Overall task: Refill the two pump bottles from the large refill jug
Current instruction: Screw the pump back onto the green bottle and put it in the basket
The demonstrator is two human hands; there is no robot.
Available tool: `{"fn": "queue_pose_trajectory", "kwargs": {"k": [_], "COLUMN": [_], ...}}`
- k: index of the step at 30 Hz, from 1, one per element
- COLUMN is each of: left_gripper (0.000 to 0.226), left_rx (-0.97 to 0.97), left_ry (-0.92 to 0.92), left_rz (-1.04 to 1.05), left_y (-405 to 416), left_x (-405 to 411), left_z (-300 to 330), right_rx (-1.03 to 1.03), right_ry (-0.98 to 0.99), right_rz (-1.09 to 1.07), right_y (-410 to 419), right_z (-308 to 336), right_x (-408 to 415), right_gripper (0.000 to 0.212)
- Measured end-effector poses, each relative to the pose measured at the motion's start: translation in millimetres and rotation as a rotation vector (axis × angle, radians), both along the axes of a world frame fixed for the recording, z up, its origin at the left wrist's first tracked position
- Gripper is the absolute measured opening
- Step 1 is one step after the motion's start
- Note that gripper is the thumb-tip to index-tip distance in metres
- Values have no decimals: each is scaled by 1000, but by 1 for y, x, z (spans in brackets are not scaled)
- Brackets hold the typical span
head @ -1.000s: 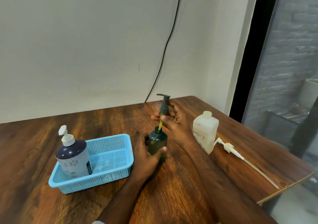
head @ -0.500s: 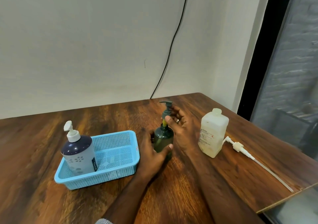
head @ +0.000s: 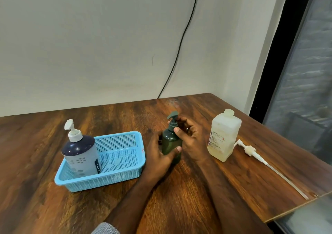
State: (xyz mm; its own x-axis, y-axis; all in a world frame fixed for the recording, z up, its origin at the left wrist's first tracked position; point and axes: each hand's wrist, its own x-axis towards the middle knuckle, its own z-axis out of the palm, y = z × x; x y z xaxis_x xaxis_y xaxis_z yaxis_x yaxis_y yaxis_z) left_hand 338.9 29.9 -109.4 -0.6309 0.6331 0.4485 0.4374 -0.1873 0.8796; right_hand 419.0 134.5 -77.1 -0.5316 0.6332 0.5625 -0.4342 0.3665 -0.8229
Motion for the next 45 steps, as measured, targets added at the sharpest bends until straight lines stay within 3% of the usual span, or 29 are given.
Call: {"fn": "queue_pose_trajectory", "kwargs": {"k": [9, 14, 19, 24, 30, 34, 40, 45], "left_gripper": [56, 60, 52, 56, 56, 55, 56, 53], "left_rx": [-12, -5, -5, -39, -17, -22, -37, -22], "left_ry": [27, 17, 15, 7, -15, -13, 3, -3], "left_rz": [-35, -19, 8, -31, -16, -17, -20, -8], "left_y": [-3, -2, -2, -3, 0, -1, -3, -1], "left_x": [0, 0, -1, -3, -2, -2, -3, -2], "left_z": [1, -1, -2, -2, -3, -4, -2, -3], "right_rx": [2, -86, -75, -32, -142, -82, 40, -80], "right_ry": [-38, 21, -13, -149, -32, -70, -175, -112], "right_rz": [-38, 124, -16, -181, 119, 54, -151, 117], "right_y": [1, 0, 3, -3, 6, 7, 1, 9], "right_z": [0, 1, 1, 3, 6, 6, 8, 10], "right_x": [-1, 2, -5, -10, 2, 4, -6, 4], "right_gripper": [38, 29, 26, 42, 29, 26, 40, 28]}}
